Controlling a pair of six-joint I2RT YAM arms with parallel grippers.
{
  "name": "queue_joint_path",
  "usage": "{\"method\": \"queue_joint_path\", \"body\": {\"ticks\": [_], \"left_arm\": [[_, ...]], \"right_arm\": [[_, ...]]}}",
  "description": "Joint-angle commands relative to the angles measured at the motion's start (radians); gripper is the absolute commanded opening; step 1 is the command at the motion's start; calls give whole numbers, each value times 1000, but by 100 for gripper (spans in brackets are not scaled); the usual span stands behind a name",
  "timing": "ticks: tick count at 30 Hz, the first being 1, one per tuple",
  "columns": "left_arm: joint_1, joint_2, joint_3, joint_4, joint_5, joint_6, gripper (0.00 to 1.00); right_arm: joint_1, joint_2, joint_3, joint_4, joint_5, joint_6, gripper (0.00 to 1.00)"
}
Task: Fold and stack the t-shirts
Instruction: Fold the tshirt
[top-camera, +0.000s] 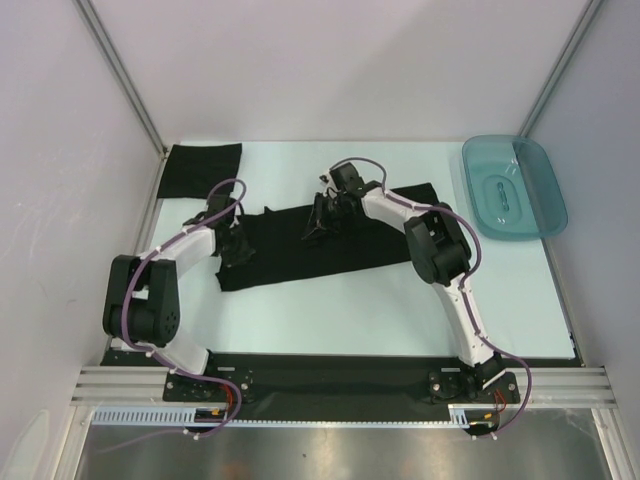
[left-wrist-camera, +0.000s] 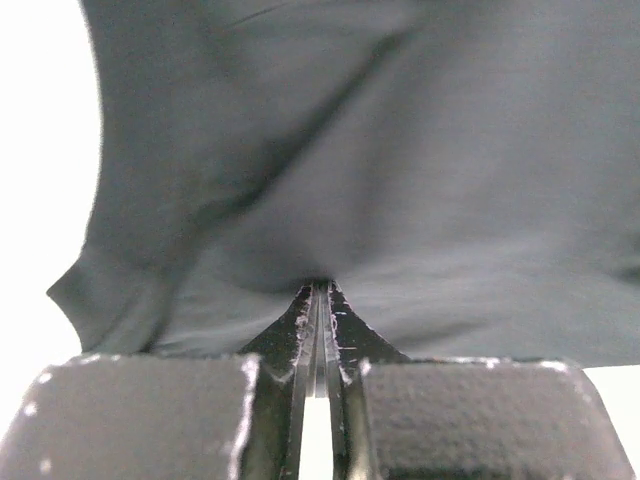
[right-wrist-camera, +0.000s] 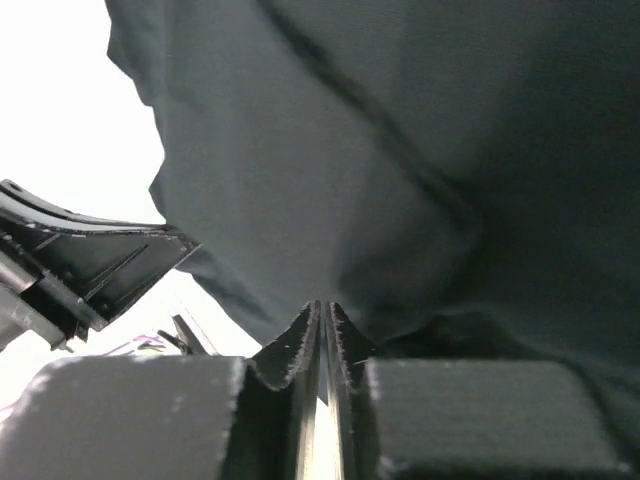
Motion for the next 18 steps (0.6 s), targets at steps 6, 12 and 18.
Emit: {"method": "queue_joint_path", "body": {"ticks": [6, 12, 18], "left_arm": [[80, 60, -115, -3, 35, -154, 1], [78, -51, -146, -5, -14, -185, 4], [34, -211, -91, -22, -166, -185, 22]], "right_arm": [[-48, -50, -211, 43, 43, 14, 9], [-45, -93, -233, -15, 68, -46, 11], [-33, -123, -72, -149, 114, -132, 13]]}}
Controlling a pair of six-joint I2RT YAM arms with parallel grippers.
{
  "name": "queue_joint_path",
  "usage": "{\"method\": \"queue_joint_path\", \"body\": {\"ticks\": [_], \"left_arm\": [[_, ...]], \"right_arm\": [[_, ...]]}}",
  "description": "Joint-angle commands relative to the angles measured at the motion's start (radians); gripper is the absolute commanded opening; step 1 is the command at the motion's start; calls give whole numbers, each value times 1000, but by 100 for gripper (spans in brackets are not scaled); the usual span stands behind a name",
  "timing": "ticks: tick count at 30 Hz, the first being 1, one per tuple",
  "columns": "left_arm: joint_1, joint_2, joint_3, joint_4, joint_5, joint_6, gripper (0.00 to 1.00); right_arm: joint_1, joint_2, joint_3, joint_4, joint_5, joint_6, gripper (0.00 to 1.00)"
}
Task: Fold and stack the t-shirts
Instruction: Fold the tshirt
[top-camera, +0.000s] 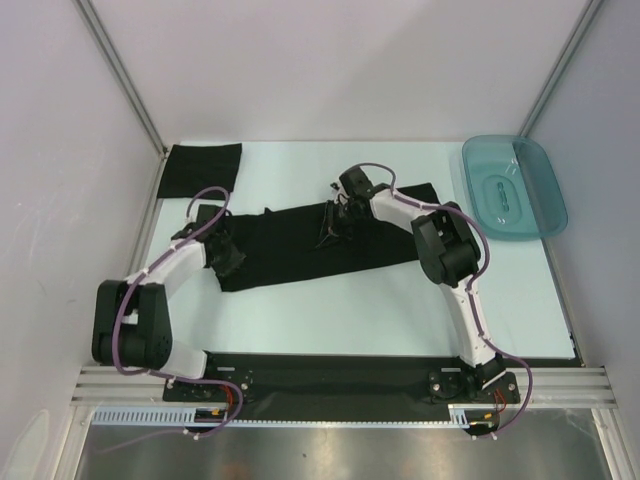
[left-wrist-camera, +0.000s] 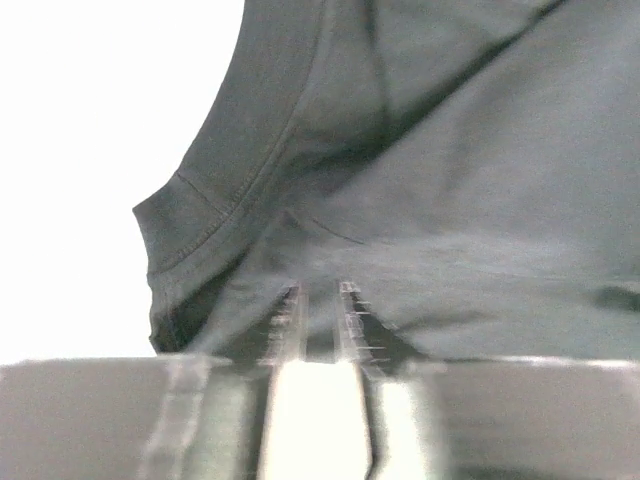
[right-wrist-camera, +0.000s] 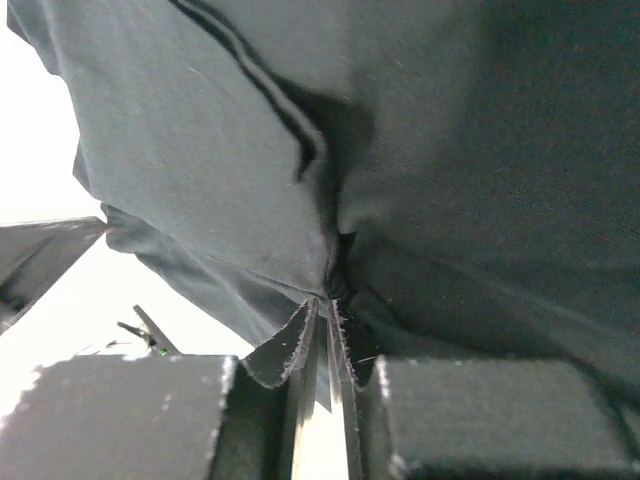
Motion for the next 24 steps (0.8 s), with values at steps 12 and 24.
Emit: {"method": "queue_joint_path", "body": {"ticks": [12, 24], "left_arm": [[-33, 262, 321, 217, 155, 40, 26], [39, 414, 310, 79, 59, 60, 29]], "right_arm": [[-14, 110, 385, -100, 40, 12, 19], [-98, 116, 165, -40, 66, -14, 18]]}}
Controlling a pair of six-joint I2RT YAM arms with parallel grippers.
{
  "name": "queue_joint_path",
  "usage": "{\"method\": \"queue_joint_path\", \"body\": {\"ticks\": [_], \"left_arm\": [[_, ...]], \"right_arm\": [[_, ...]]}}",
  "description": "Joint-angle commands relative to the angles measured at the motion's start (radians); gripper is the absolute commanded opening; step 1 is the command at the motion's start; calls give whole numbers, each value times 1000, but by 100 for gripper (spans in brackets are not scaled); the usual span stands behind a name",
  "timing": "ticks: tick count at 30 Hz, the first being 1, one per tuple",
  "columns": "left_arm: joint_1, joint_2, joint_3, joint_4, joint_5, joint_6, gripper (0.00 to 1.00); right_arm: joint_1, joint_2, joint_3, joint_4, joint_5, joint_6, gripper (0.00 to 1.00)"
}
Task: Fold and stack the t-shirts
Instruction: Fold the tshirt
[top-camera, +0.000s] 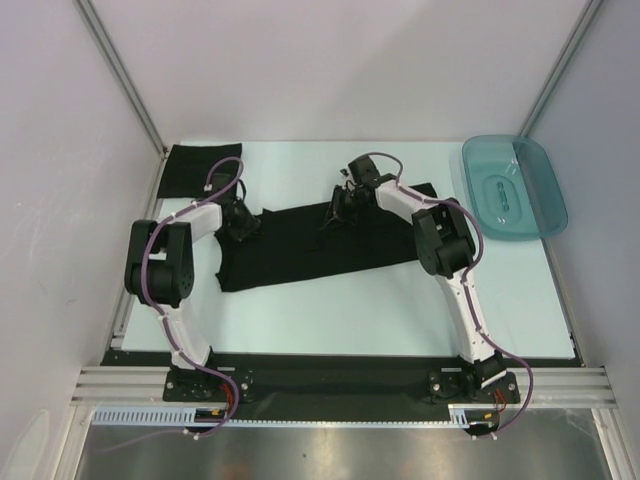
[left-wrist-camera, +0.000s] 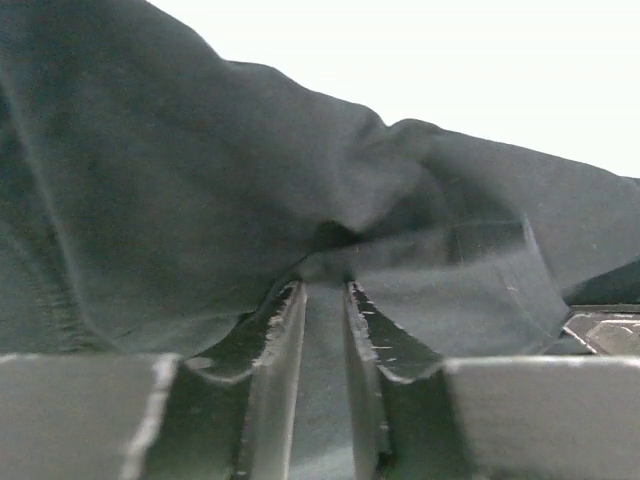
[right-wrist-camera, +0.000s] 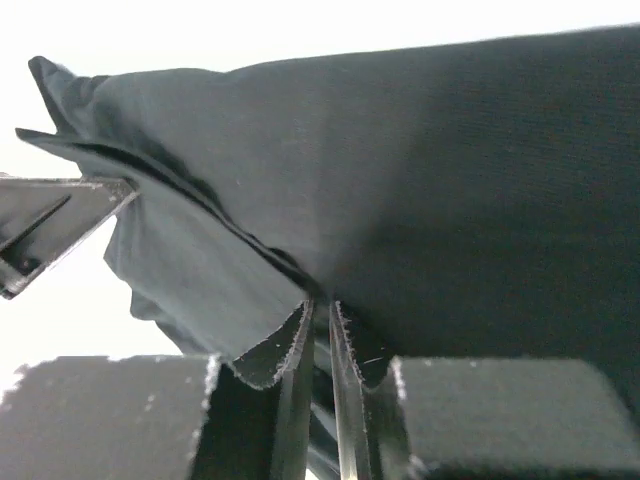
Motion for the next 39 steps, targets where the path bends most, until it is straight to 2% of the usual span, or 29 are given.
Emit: {"method": "queue_joint_path", "body": {"ticks": [1, 4, 6, 10, 16, 17, 19, 20, 21, 23, 29, 31, 35, 37, 38, 39], "left_arm": [[37, -16, -50, -89, -85, 54, 31], [34, -88, -68, -107, -126, 77, 43], [31, -142, -71, -136, -146, 84, 46], [-24, -313, -61, -198, -215, 81, 61], [-191, -381, -36, -296, -254, 8, 73], [-214, -372, -36, -323, -281, -33, 74], [-276, -352, -18, -354, -301, -75, 84], [-294, -331, -12, -383, -324, -119, 91], [-313, -316, 8, -402, -335, -145, 100], [-343, -294, 24, -435, -327, -184, 100], [-351, -274, 34, -442, -238, -359, 100], [-350, -277, 47, -456, -237, -396, 100], [-328, -230, 115, -514, -189, -471, 100], [-324, -161, 209, -572, -189, -486, 100], [-319, -133, 246, -654, -197, -509, 100], [-316, -102, 334, -705, -212, -526, 100]], "right_arm": [[-33, -24, -49, -27, 63, -52, 18], [-43, -56, -39, -70, 95, -90, 18], [-53, -98, -15, -119, 129, -133, 19], [-82, -157, 49, -207, 203, -216, 23], [-153, -185, 144, -369, 397, -363, 47], [-161, -182, 157, -388, 421, -378, 54], [-171, -181, 181, -420, 482, -434, 60], [-171, -181, 197, -444, 508, -457, 69], [-170, -181, 204, -454, 551, -481, 72], [-181, -187, 205, -458, 580, -541, 79], [-214, -197, 209, -423, 433, -670, 100], [-208, -208, 192, -406, 370, -697, 100], [-161, -233, 159, -391, 381, -796, 100], [-142, -281, 78, -335, 364, -832, 100], [-123, -314, 26, -290, 391, -852, 100], [-84, -384, -39, -250, 410, -925, 100]]}}
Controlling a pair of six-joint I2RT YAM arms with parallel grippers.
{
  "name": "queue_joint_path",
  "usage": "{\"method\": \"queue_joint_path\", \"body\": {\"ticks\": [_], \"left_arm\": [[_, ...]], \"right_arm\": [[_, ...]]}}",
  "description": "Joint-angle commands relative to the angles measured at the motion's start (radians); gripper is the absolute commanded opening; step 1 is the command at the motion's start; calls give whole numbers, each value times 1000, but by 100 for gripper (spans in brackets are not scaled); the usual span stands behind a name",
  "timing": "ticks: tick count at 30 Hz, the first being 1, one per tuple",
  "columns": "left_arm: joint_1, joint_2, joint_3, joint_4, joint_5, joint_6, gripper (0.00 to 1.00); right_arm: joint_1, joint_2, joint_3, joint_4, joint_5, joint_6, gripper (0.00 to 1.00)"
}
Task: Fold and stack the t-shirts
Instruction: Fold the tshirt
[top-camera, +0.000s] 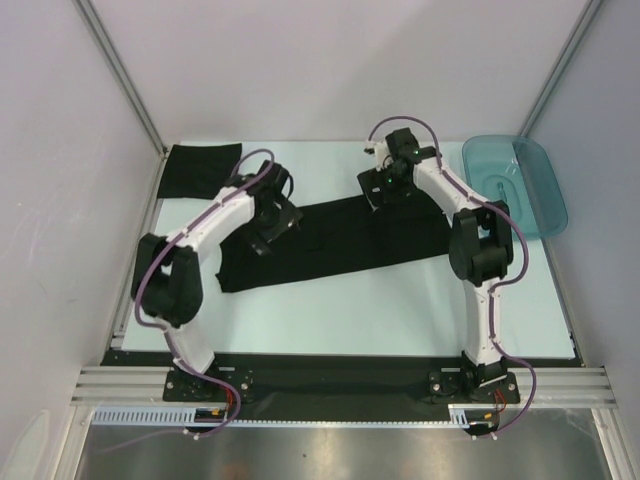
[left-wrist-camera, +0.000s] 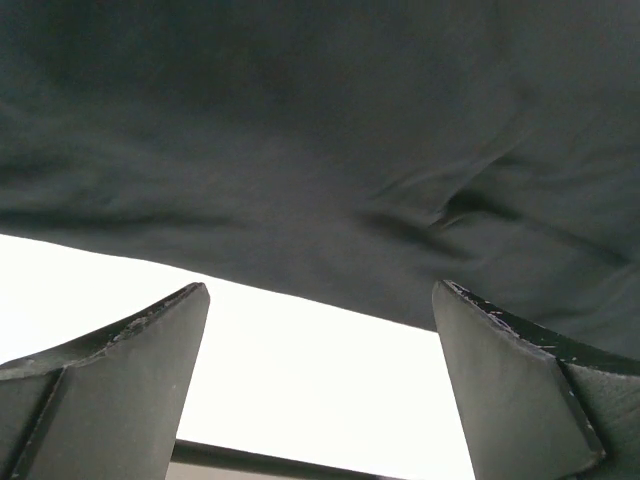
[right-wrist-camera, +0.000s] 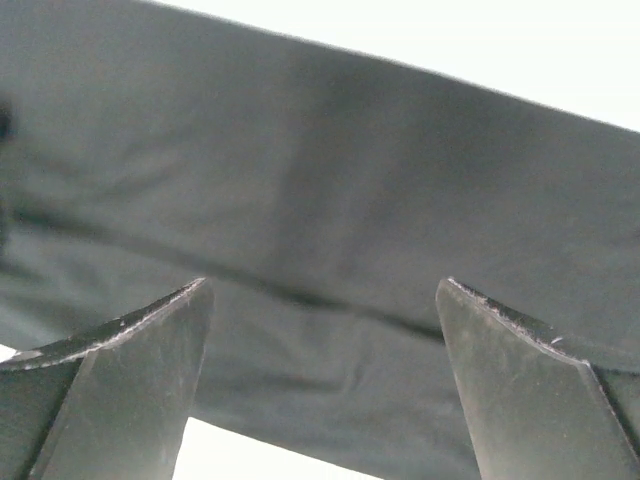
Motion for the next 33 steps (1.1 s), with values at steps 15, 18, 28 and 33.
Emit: {"method": "queue_joint_path", "body": {"ticks": [15, 18, 28, 33], "left_arm": [[48, 362, 553, -577, -56, -408, 100], [48, 377, 527, -567, -33, -434, 100], [60, 431, 499, -551, -55, -482, 100], [62, 483, 507, -548, -68, -495, 100]], "right_arm": [[65, -240, -383, 228, -139, -720, 100], [62, -212, -377, 230, -168, -730, 100], [74, -135, -393, 277, -150, -694, 98], [65, -106, -404, 300, -151, -665, 96]]}}
